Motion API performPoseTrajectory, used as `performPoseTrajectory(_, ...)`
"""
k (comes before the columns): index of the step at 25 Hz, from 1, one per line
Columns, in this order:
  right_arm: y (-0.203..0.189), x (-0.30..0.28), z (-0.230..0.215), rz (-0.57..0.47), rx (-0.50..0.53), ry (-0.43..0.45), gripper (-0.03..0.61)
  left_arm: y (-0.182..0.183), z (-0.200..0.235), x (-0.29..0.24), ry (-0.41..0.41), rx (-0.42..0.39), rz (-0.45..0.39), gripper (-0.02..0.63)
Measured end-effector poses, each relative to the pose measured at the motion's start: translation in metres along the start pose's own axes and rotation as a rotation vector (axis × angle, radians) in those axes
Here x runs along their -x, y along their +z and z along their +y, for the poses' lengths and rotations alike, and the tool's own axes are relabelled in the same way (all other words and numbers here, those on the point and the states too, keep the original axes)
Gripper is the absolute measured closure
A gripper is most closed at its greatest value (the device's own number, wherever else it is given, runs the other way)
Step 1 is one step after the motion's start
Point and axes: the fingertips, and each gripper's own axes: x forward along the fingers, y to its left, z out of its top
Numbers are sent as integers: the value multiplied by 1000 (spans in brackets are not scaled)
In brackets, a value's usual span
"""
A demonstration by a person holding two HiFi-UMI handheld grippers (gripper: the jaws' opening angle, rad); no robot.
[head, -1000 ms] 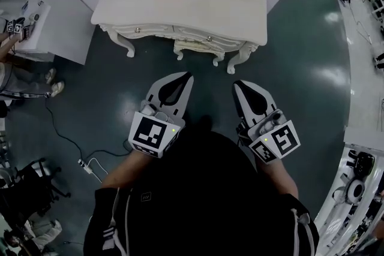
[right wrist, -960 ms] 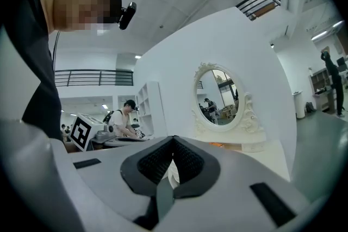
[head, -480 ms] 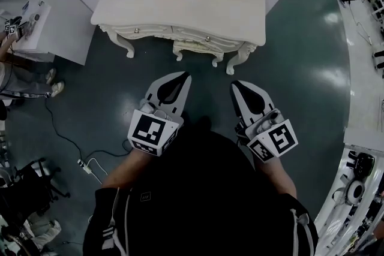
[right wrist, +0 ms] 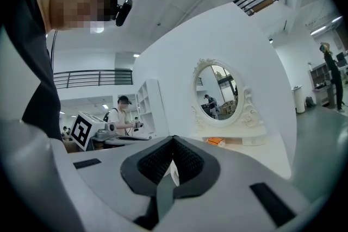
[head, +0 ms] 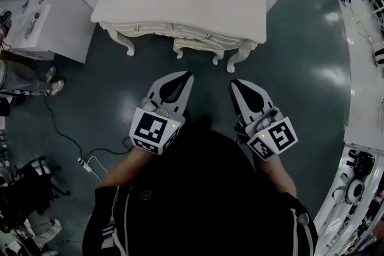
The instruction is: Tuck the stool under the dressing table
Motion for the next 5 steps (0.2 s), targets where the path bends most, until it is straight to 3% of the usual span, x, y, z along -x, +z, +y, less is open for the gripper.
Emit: performPoseTrajectory(5, -1, -4, 2, 2, 6, 1, 560, 0, 2, 0, -9, 3, 1, 606)
